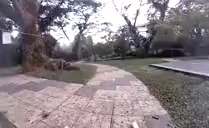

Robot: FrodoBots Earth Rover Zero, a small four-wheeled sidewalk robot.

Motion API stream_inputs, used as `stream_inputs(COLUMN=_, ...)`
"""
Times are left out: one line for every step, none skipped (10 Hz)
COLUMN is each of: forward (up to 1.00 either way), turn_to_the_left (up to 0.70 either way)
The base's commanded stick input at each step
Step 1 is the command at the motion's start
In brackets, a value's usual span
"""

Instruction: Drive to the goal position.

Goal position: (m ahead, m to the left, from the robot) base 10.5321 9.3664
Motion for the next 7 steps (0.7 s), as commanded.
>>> stream_inputs(forward=0.7, turn_to_the_left=-0.01)
stream_inputs(forward=0.7, turn_to_the_left=-0.06)
stream_inputs(forward=0.7, turn_to_the_left=-0.12)
stream_inputs(forward=0.7, turn_to_the_left=-0.09)
stream_inputs(forward=0.7, turn_to_the_left=-0.02)
stream_inputs(forward=0.7, turn_to_the_left=0.01)
stream_inputs(forward=0.7, turn_to_the_left=0.01)
